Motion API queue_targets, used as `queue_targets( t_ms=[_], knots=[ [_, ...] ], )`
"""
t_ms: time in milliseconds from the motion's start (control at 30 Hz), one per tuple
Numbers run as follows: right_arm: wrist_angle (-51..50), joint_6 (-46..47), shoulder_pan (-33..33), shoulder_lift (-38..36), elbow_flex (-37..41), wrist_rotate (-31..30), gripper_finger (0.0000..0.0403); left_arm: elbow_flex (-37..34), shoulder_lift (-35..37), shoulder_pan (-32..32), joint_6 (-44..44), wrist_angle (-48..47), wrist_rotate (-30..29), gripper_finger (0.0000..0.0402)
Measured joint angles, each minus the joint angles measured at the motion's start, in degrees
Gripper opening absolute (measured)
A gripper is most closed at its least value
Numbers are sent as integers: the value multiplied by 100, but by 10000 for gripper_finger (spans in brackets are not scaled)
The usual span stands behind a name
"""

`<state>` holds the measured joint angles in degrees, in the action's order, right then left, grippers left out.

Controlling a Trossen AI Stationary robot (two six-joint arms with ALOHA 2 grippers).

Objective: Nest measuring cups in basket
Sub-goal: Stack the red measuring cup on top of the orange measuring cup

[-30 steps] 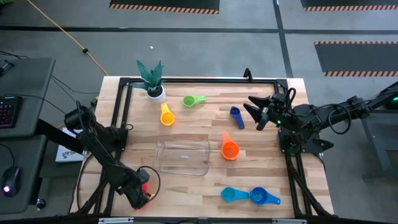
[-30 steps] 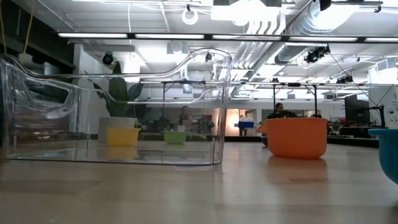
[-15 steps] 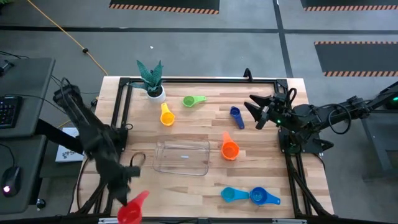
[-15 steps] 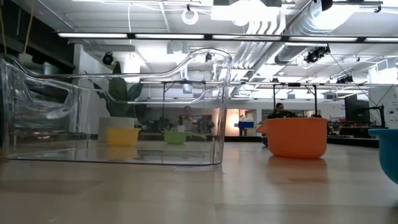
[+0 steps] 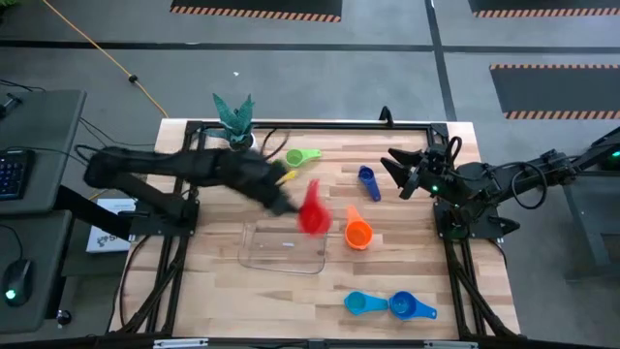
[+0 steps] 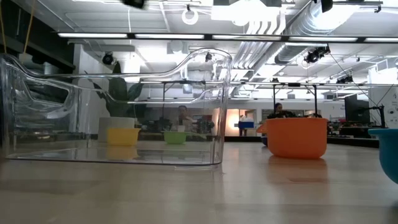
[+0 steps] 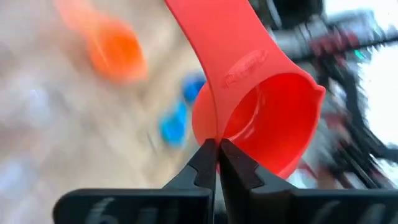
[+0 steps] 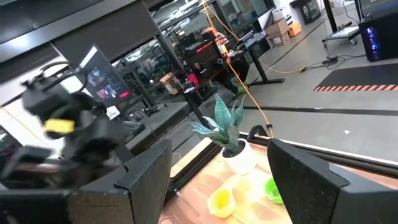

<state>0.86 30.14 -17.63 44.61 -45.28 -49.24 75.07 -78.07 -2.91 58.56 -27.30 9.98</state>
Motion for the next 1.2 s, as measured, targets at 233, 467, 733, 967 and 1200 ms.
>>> queue_targets(
  t_ms=[233, 467, 733, 967, 1200],
  knots=[
    [4, -9, 2, -2, 0, 14, 256, 431, -1327, 246, -61, 1274, -1179, 1],
    [79, -13, 0, -2, 0, -214, 256, 431, -2399, 9, 461, 1713, -2011, 0],
    [144, -13, 0, -4, 1, -434, 256, 760, -3244, -98, 723, 1980, -1607, 0],
    [174, 4, 1, -2, 1, -428, 256, 1076, -3591, -97, 436, 1420, -1534, 0],
    [186, -11, 0, -2, 1, -423, 256, 1076, -3591, -231, 244, 1094, -1519, 0]
  ],
)
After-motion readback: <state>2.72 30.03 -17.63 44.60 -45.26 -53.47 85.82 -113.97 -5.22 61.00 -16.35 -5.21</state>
